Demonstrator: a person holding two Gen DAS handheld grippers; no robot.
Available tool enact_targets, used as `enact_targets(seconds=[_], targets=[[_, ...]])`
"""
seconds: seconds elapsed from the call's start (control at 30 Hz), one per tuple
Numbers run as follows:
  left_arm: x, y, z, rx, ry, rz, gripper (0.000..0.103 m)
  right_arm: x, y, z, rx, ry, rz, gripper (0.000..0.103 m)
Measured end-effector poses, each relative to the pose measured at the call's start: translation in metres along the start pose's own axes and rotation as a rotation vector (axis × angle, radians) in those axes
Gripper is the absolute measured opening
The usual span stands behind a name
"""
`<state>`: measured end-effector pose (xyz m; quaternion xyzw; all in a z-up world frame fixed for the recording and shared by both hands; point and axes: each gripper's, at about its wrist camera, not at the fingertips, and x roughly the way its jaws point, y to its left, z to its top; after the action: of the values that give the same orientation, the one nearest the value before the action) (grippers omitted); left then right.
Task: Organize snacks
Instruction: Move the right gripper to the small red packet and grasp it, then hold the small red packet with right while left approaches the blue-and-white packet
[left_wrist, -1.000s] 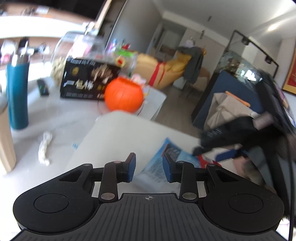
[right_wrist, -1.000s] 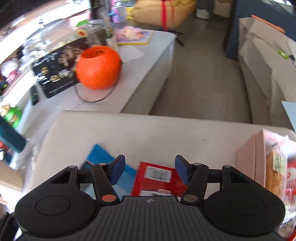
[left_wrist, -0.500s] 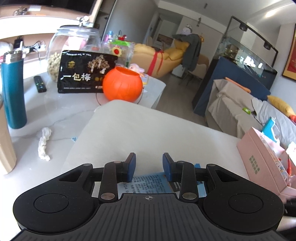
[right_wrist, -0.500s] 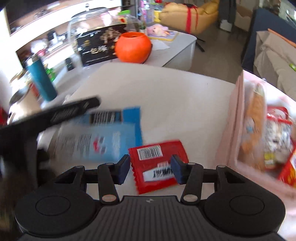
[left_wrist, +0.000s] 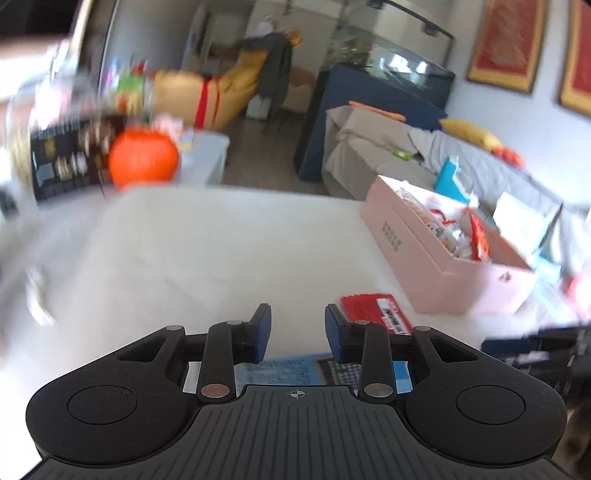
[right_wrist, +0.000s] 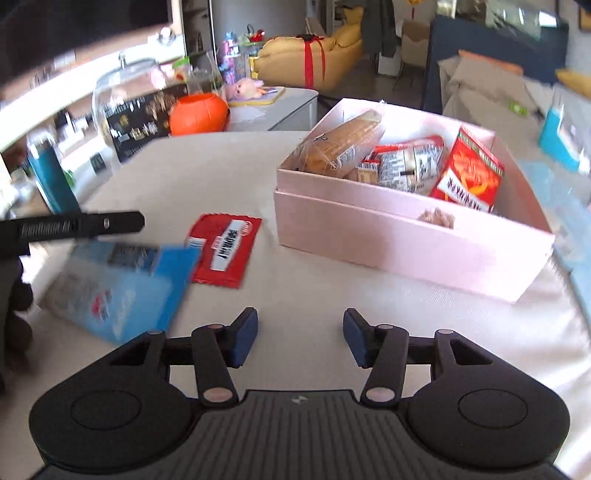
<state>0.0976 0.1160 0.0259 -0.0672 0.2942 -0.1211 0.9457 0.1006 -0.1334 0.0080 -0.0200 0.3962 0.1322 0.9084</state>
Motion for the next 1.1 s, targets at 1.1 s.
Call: enact_targets(seconds=[1.1], targets=[[0.010,-0.041,0.026,0.061,0.165,0.144,0.036,-0.033,-0.051,-0.053,0.082,-0.134,-0.114,0.060]])
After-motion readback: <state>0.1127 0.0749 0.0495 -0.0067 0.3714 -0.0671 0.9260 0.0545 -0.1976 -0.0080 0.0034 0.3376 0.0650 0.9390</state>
